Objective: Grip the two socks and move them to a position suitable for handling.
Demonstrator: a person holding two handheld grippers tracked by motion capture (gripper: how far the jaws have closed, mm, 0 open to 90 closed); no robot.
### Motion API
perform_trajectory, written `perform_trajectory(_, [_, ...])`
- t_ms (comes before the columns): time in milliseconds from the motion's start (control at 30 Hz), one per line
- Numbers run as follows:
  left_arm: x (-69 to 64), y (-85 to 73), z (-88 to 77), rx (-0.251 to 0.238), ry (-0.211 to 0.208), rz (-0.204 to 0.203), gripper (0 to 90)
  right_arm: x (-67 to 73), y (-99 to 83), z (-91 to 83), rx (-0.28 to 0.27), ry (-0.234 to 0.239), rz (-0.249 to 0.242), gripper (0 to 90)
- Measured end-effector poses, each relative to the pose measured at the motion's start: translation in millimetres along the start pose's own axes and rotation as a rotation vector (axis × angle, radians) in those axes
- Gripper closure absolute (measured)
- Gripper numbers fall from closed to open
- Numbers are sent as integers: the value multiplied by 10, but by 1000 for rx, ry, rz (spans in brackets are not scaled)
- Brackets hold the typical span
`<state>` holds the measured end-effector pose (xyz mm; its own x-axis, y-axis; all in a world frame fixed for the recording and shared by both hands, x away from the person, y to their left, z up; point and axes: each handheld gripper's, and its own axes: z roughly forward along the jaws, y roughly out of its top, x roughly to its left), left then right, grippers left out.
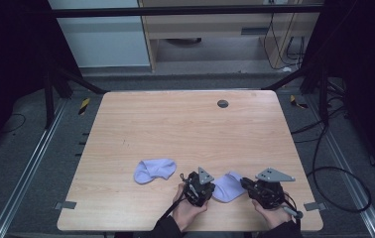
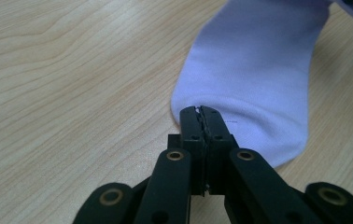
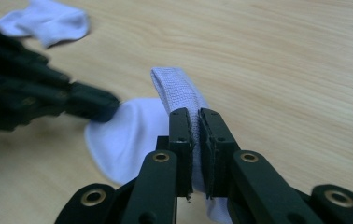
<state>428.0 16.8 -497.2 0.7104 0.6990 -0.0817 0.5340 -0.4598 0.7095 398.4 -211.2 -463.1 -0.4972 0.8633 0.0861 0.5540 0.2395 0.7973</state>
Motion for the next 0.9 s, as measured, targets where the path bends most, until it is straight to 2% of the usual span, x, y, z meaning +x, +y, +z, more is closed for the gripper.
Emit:
perform_trajectory(100, [2, -3, -16, -5, -5, 12, 887, -82, 5, 32, 15, -20, 30, 836])
perform_trajectory(300, [9, -4, -11, 0, -9, 18, 887, -214, -5, 85, 32, -70, 64, 831])
perform_trajectory(433, [14, -3, -6, 4, -7, 28, 887, -284, -13, 121, 47, -86, 82, 818])
perform_trajectory(633, [19, -3, 3, 8, -7, 32, 888, -350, -42, 157, 73, -99, 81, 794])
perform_trajectory(900, [23, 1, 6, 3, -6, 23, 884, -448, -57, 157, 48, -197, 65, 718])
